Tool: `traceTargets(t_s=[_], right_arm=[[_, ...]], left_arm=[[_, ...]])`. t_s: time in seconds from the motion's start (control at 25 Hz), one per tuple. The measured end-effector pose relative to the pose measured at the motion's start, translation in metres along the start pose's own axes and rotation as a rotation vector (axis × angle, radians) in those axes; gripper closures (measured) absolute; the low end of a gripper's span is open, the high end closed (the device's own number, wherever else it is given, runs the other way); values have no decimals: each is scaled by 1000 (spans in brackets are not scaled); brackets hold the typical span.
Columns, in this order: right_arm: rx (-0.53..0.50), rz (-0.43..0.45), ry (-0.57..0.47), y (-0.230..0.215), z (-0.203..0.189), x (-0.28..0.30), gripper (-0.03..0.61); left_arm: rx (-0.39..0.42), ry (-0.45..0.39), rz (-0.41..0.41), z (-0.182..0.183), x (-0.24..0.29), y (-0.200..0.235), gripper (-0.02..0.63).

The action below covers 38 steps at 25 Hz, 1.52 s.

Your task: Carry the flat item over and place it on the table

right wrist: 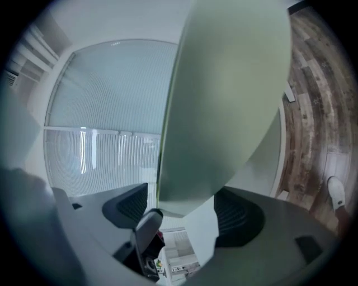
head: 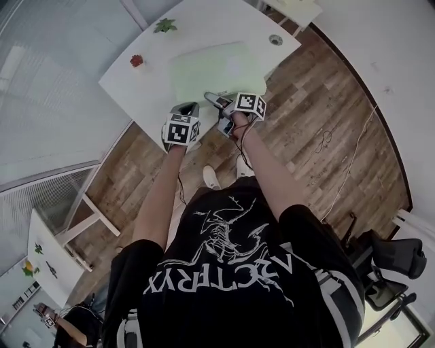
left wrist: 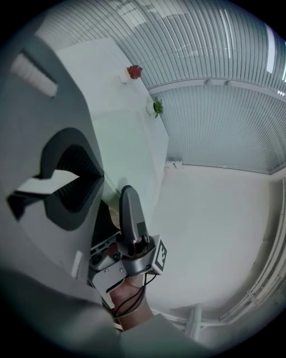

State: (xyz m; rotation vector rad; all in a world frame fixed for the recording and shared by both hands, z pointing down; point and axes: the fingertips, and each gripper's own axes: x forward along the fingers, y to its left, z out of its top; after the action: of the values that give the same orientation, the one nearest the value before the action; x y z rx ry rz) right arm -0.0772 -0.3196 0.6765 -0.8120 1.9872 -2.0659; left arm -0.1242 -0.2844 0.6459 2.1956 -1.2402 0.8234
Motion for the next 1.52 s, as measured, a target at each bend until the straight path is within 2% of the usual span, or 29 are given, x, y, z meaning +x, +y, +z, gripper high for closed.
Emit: traceTargets(t_s=[0.24,0.32,0.44,0.56,0.68,0.84,1.08,1.24,1.32,1.4,1.44,1.48,1.52], right_arm=[[-27,-58,137,-9,-7,8,213],[-27,-67,163,-7,-4,10,213],[-15,-31,159,0,-2,9,213],[42,-17,110,-4,3,2,213],[92,-16,87,-14,2,-1,213],[155,24,42,-15,9,-9,213],[105,87,59,11,11,-28,213],[-31,135,14,44,20,-71,213],[-178,105,-13,60,28,-93,215],[-394,47,-17,81,30,-110,218],[-527,14,-16,94,29,-116,256],[-666,-17,-17,109,26,-121,357],[-796,-40,-22,126,22,-125,419]], left_arm=[[-23,10,30,3,4,12,609],[-5,8,18,6,5,10,609],[49,19,-65,6,11,-11,609],[74,16,-157,8,26,-38,609],[70,27,-183,11,44,-47,609],[43,25,-143,20,63,-52,609],[10,-1,-95,36,66,-33,609],[-2,-87,-75,42,34,-23,609],[-3,-149,-50,45,5,-16,609],[-9,-224,-16,51,-30,-8,609],[-11,-265,0,55,-50,-4,609],[-8,-306,15,60,-71,-1,609],[-2,-347,31,66,-92,2,609]])
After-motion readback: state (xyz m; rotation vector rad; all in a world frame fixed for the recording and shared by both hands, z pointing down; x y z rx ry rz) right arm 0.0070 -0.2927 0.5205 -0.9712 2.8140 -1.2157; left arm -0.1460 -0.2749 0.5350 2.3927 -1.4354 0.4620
